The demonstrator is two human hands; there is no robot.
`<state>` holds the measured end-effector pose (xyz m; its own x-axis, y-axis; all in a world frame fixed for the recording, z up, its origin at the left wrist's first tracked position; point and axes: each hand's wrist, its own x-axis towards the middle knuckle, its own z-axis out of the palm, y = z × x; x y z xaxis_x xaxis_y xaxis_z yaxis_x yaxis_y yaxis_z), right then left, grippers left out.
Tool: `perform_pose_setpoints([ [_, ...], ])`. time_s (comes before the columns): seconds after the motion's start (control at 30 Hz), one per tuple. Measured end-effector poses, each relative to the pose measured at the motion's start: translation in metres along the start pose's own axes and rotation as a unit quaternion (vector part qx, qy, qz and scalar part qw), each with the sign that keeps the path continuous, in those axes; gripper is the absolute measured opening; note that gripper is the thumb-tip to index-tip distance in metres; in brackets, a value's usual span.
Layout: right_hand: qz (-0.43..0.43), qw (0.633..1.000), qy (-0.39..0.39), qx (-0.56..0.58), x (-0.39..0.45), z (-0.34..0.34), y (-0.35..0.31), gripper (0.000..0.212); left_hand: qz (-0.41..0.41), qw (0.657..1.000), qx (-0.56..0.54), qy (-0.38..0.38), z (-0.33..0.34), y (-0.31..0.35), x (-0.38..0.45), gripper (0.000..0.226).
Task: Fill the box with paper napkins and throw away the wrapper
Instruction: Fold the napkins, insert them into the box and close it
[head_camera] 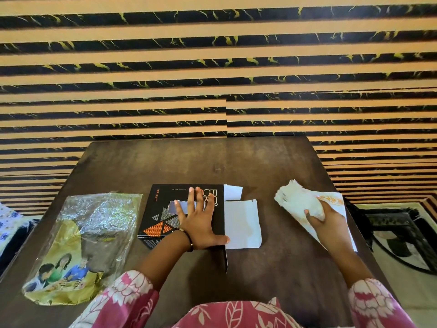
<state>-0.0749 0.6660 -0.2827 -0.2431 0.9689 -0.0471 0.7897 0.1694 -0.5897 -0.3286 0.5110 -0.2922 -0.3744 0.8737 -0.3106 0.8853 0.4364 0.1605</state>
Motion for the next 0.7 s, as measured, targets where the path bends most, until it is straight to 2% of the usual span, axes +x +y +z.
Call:
perform_pose_setpoints([
  [0.13, 0.045, 0.985, 0.082, 0.143, 0.013, -0.019, -0.012, 0.037, 0.037, 0.999, 0.010, 0.014, 0.005, -0.001, 0.002, 0.113],
  [0.27, 0.083, 0.939, 0.096, 0.319, 0.018, -0.036, -0.037, 0.025, 0.074, 0.995, 0.005, 0.065, 0.007, -0.003, -0.002, 0.109],
  [0.33, 0.068, 0.928, 0.086, 0.355, 0.013, -0.039, -0.054, 0.017, 0.102, 0.987, -0.087, 0.092, 0.003, 0.004, -0.010, 0.098],
  [0.37, 0.049, 0.929, 0.082, 0.356, 0.010, -0.039, -0.064, 0.013, 0.106, 0.973, -0.177, 0.103, -0.001, 0.011, -0.014, 0.088],
  [0.4, 0.024, 0.935, 0.081, 0.344, 0.006, -0.038, -0.074, 0.010, 0.103, 0.944, -0.294, 0.110, -0.007, 0.021, -0.018, 0.074],
  [0.43, -0.008, 0.945, 0.082, 0.317, 0.001, -0.036, -0.083, 0.011, 0.085, 0.896, -0.425, 0.098, -0.015, 0.032, -0.021, 0.057],
  [0.47, -0.042, 0.955, 0.083, 0.283, -0.005, -0.033, -0.093, 0.015, 0.054, 0.831, -0.549, 0.073, -0.025, 0.044, -0.023, 0.042],
  [0.5, -0.080, 0.961, 0.081, 0.251, -0.013, -0.031, -0.102, 0.019, 0.013, 0.755, -0.654, 0.036, -0.032, 0.052, -0.023, 0.036],
  [0.6, -0.203, 0.957, 0.052, 0.199, -0.045, -0.021, -0.130, 0.025, -0.050, 0.539, -0.839, -0.051, -0.036, 0.055, -0.014, 0.068],
  [0.63, -0.244, 0.949, 0.028, 0.198, -0.058, -0.018, -0.139, 0.030, -0.030, 0.467, -0.881, -0.075, -0.039, 0.052, -0.012, 0.074],
  [0.7, -0.320, 0.931, -0.036, 0.174, -0.079, -0.007, -0.150, 0.041, 0.034, 0.361, -0.927, -0.099, -0.039, 0.043, -0.010, 0.071],
])
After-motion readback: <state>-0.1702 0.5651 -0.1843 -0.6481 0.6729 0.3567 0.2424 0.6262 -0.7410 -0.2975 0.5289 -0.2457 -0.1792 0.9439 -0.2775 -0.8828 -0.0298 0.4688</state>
